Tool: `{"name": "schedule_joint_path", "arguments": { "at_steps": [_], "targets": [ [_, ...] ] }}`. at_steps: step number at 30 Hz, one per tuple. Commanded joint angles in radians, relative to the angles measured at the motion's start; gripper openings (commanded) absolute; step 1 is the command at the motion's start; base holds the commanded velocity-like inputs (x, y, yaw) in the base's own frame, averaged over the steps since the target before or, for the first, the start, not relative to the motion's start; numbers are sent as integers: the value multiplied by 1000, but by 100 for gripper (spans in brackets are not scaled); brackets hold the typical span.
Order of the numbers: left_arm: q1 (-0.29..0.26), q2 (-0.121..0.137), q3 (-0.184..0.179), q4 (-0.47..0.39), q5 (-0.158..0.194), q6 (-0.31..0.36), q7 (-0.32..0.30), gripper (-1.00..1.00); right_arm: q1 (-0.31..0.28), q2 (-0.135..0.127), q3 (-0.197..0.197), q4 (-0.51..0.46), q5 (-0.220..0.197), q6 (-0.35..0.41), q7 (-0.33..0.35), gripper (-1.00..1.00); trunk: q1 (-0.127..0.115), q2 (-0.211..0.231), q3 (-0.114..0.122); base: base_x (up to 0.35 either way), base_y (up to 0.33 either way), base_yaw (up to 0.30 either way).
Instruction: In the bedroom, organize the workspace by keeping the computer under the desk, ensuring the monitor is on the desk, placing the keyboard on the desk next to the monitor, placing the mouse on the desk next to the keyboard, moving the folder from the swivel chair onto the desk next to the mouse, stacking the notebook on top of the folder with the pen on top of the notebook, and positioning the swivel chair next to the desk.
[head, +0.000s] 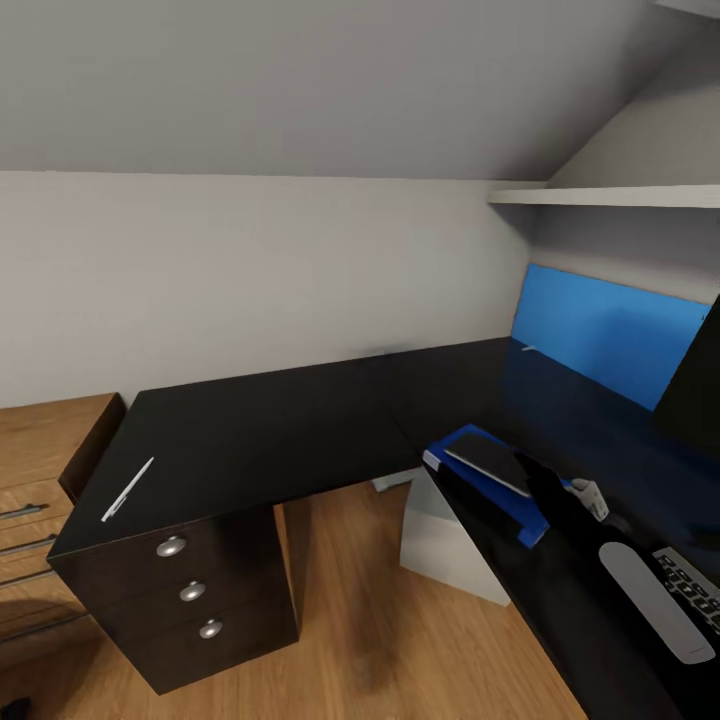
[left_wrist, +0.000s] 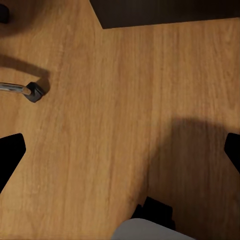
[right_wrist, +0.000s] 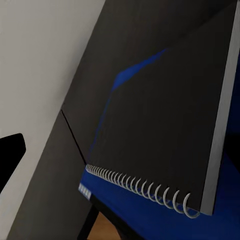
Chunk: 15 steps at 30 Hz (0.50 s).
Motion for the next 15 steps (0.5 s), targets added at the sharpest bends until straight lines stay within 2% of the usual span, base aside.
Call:
{"name": "schedule_joint_path", "arguments": {
  "at_steps": [1,6,15],
  "targets": [
    [-1,1,-9,0,8,-4,6,100,-1,-1,1,-1,-5,1,-6,100,0,0,-1,-64,-65,0],
    [-1,1,-9,0,9,-4,6,100,-1,-1,2,-1,-4,0,-5,100,0,0,-1,-135,-140,0],
    [-1,1,-8,0,9,-4,6,100,0,-1,0,-2,-3,-2,-5,100,0,0,-1,-14,-14,0]
  ]
}}
